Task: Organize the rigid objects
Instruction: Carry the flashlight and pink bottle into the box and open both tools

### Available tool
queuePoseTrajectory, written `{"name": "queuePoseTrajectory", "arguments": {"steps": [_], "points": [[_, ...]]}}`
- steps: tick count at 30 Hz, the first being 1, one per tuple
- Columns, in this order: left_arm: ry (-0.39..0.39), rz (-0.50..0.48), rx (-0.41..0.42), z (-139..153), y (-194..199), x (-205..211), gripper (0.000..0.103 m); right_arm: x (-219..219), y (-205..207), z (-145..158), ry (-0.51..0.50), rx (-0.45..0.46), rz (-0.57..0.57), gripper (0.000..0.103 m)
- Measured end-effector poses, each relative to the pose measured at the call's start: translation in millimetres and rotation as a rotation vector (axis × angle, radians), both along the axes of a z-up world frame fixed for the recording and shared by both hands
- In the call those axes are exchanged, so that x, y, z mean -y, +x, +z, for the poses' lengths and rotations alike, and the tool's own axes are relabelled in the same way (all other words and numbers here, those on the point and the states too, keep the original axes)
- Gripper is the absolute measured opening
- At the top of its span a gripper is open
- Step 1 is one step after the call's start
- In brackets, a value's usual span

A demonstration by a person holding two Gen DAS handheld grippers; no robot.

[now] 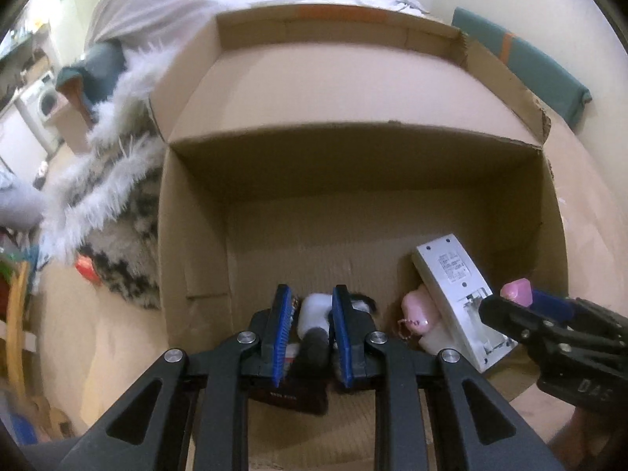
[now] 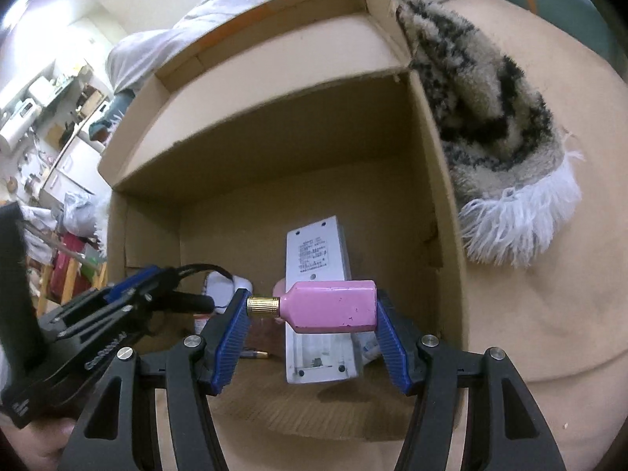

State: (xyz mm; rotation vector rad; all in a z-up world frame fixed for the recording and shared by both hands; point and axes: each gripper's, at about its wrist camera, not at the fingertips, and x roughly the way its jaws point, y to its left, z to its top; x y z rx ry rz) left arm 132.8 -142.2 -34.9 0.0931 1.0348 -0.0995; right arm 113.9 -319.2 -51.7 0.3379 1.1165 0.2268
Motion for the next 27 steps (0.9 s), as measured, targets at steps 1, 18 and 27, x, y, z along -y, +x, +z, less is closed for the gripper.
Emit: {"name": "queuePoseTrajectory", "arguments": {"steps": [1, 18, 27], "points": [[-0.002, 0.004, 0.005, 0.8, -0.4, 0.0, 0.019, -0.9, 0.8, -0.2, -0.007, 0.001, -0.004, 0.065], [-0.006, 0.013, 0.053, 30.7, -12.1, -9.6, 0.07, 1.9, -2.4, 22.8, -0.042, 0.105, -0.018, 0.09], [0.016, 0.054, 0.18, 61.8, -33.2, -19.0, 0.071, 2.3, -24.4, 51.3, -0.106, 0.219, -0.011, 0.092]]}}
